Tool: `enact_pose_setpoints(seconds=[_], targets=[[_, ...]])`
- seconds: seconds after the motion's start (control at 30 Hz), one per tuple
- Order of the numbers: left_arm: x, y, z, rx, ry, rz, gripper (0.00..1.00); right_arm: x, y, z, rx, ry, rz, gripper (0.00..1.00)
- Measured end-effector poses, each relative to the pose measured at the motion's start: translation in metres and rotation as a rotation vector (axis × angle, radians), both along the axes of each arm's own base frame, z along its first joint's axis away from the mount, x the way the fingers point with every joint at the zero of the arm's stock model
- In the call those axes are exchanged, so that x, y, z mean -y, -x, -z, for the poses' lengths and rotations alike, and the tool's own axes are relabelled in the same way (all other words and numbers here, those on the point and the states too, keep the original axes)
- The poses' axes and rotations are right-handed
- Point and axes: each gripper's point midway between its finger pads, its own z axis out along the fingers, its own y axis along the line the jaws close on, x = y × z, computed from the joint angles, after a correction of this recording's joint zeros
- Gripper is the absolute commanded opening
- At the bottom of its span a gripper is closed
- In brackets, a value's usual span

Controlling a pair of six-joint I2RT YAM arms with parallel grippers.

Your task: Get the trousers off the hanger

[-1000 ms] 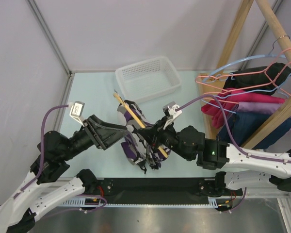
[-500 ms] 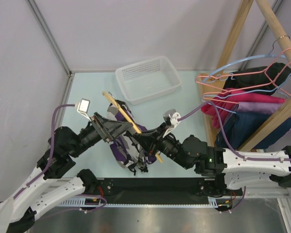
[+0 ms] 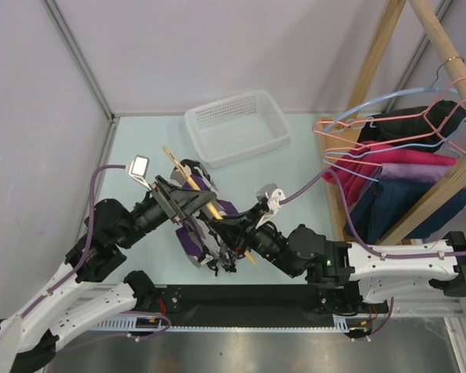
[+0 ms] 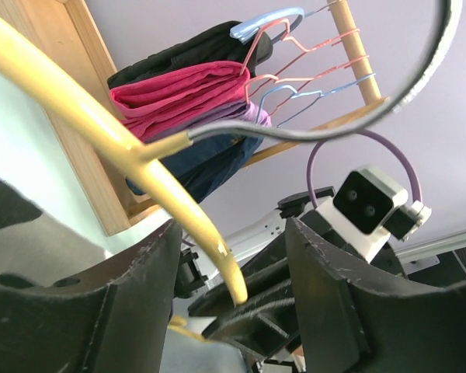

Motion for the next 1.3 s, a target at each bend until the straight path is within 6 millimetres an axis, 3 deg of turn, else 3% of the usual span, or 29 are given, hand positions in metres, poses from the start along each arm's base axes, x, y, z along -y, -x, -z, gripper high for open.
enact_pose_setpoints(seconds=[0.17,0.47,0.7,0.77,0.9,1.07,1.2,1.3], targets=[[0.001,0.000,-0.003,-0.003,0.020,0.004,0.52,-0.010,0.005,0.003,0.013,-0.001,-0.013,0.00],[0.001,0.002,-0.002,-0.019,0.025,0.011,0.23,-0.013,0.009,-0.004,0.017,-0.034,-0.022,0.01],[0.001,0.006,0.000,-0.092,0.031,0.030,0.00,-0.014,0.011,0.007,0.014,0.056,-0.037,0.30],[0.001,0.009,0.000,-0.097,0.015,0.039,0.00,-0.013,0.012,0.006,0.012,0.084,-0.042,0.37],[-0.002,0.010,0.010,-0.133,-0.048,0.031,0.00,-0.002,0.011,-0.021,0.007,0.072,-0.033,0.56],[-0.002,0.020,0.017,-0.207,-0.108,0.071,0.00,0.024,0.011,-0.046,0.011,0.062,-0.027,0.66],[-0.001,0.033,0.000,-0.225,-0.099,0.128,0.00,0.045,0.008,-0.036,0.030,0.136,-0.007,0.83],[-0.004,0.043,-0.020,-0.223,-0.064,0.164,0.00,0.057,0.008,-0.020,0.064,0.189,-0.011,0.87]])
